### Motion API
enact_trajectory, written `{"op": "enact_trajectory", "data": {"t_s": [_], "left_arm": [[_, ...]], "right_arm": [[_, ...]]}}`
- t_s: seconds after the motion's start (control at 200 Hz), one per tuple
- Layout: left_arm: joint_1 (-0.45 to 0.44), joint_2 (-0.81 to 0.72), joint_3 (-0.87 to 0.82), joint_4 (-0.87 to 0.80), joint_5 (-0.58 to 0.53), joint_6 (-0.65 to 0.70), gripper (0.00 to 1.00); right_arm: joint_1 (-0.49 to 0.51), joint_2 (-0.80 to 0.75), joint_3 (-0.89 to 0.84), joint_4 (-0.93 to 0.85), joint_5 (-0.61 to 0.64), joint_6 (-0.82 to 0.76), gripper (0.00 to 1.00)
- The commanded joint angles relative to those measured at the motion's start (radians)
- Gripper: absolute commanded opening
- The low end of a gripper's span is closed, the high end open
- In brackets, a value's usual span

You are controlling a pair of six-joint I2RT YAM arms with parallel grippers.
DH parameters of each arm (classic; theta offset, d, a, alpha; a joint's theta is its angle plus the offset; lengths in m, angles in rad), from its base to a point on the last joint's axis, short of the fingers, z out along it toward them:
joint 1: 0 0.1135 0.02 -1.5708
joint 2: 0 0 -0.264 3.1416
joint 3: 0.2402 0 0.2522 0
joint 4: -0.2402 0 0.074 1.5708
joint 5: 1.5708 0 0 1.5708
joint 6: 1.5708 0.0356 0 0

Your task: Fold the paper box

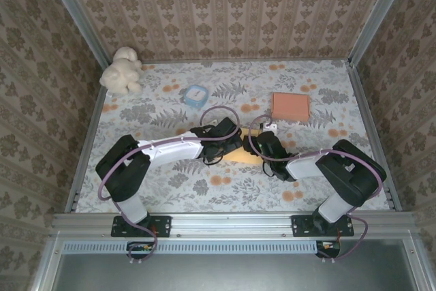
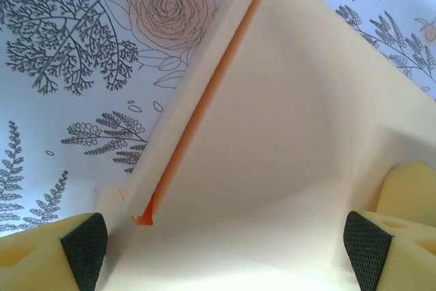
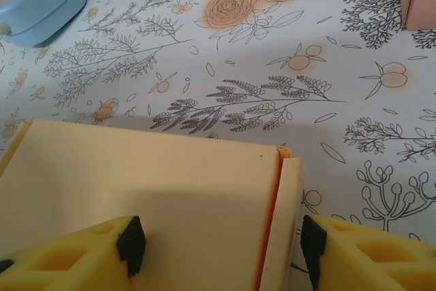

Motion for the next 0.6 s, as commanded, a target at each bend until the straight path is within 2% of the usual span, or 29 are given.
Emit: {"op": "enact_trajectory", "data": {"t_s": [0.0,0.2,0.415,0.595], "left_arm": [[-0.019,-0.014,0.032,0.003,0.02,-0.006,0.93],[-0.012,-0.003,0.036,-0.073,-0.09,0.003,0.96],[0.074,0.038,-0.021,0.038,0.042,-0.017,1.0],[0.068,0.054,0.002,0.064,0.068,-0.028,1.0]], "right_arm": [[-0.003,0.046,-0.012,-0.087,-0.016,0.008,0.65],[-0.003,0.053,-0.01,-0.085,-0.013,0.009,0.65],[-0.003,0.062,-0.009,-0.08,-0.016,0.01,0.65],[-0.002,0.067,-0.01,-0.08,-0.016,0.009,0.65]]}}
